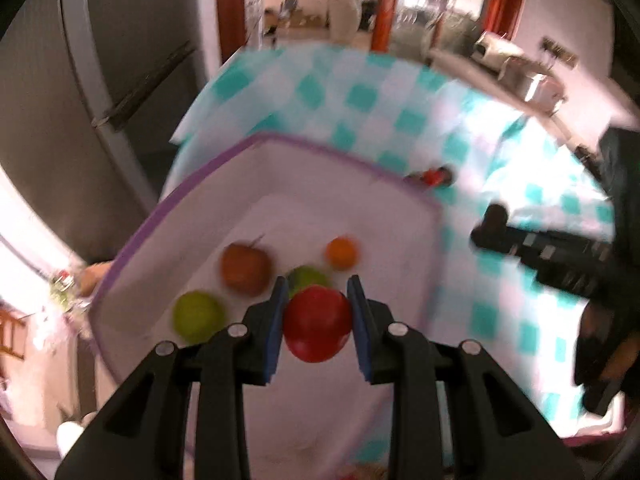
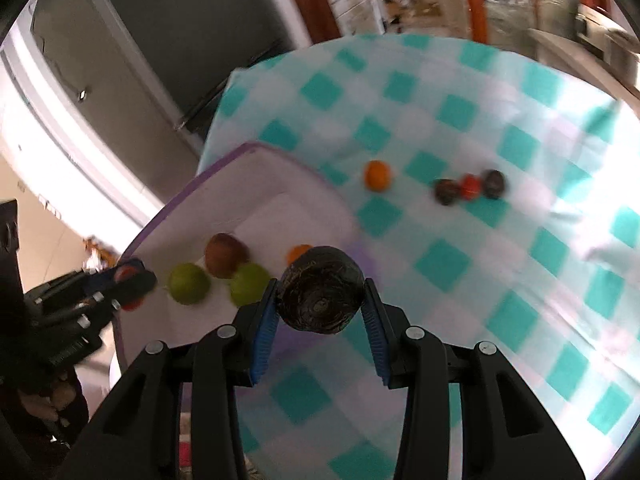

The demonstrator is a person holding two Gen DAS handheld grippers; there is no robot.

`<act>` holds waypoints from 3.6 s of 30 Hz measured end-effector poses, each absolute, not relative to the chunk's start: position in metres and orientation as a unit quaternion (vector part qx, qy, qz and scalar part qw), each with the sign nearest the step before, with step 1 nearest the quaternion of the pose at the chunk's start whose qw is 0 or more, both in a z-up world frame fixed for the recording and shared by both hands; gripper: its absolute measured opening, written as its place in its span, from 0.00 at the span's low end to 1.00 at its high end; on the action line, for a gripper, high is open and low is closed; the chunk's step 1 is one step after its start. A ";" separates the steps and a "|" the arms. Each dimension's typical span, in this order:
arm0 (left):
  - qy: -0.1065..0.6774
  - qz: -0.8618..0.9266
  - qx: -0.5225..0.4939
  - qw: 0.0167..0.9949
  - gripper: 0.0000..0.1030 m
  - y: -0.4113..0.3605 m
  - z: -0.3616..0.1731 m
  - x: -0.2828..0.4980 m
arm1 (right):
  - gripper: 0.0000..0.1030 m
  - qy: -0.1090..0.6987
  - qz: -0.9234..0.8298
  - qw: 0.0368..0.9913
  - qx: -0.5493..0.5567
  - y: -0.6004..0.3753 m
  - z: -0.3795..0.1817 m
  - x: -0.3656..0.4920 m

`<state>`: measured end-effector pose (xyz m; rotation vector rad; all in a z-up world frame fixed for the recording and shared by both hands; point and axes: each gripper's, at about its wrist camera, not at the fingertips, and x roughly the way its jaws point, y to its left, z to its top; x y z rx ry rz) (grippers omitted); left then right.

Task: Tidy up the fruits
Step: 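Place the red tomato and dark fruit into the box and open both tools, then grasp the small orange tomato with the left tool while the right tool grasps a dark round fruit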

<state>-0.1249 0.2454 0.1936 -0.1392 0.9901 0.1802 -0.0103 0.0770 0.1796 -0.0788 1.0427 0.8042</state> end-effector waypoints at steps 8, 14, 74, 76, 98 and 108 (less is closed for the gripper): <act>0.609 0.057 -0.019 0.791 0.30 0.279 0.128 -0.115 | 0.39 0.563 0.344 0.728 -0.188 0.173 0.139 -0.017; 0.665 0.033 0.023 0.746 0.30 0.282 0.096 -0.102 | 0.39 0.580 0.315 0.688 -0.302 0.207 0.105 -0.020; 0.542 0.066 -0.049 0.836 0.94 0.106 0.177 0.066 | 0.84 0.468 0.151 0.870 0.005 -0.130 0.108 0.038; 0.572 0.062 -0.021 0.818 0.90 0.120 0.169 0.104 | 0.84 0.474 0.153 0.867 -0.007 -0.124 0.102 0.045; 0.638 -0.281 0.296 0.653 0.48 0.185 0.037 0.227 | 0.83 0.523 0.163 0.836 -0.037 -0.006 0.046 0.167; 0.640 -0.288 0.362 0.614 0.51 0.203 0.022 0.235 | 0.76 0.529 0.134 0.838 0.030 -0.017 0.045 0.206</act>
